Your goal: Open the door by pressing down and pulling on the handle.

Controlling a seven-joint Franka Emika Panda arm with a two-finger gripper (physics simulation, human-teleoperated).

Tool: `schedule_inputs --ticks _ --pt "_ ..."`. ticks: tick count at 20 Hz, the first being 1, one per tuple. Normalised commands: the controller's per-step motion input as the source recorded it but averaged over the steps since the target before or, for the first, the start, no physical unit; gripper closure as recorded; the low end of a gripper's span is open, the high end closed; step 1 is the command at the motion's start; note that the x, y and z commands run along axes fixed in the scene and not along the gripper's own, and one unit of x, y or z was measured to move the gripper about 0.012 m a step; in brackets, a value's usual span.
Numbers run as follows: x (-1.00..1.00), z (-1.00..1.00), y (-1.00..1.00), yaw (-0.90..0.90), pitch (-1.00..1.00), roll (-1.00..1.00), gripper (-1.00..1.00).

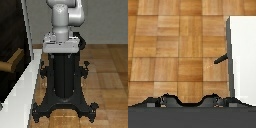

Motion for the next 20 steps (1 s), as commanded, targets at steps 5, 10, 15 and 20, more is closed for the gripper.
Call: schedule_inputs --ticks 5,10,15,20 --pt "0.0 0.8 0.0 0.0 0.0 0.0 -1.0" --pt "0.0 0.8 0.0 0.0 0.0 0.0 -1.0" --pt "0.0 0.6 0.0 0.0 0.0 0.0 -1.0" --pt "0.0 0.2 -0.6 0.0 0.0 0.0 -1.0"
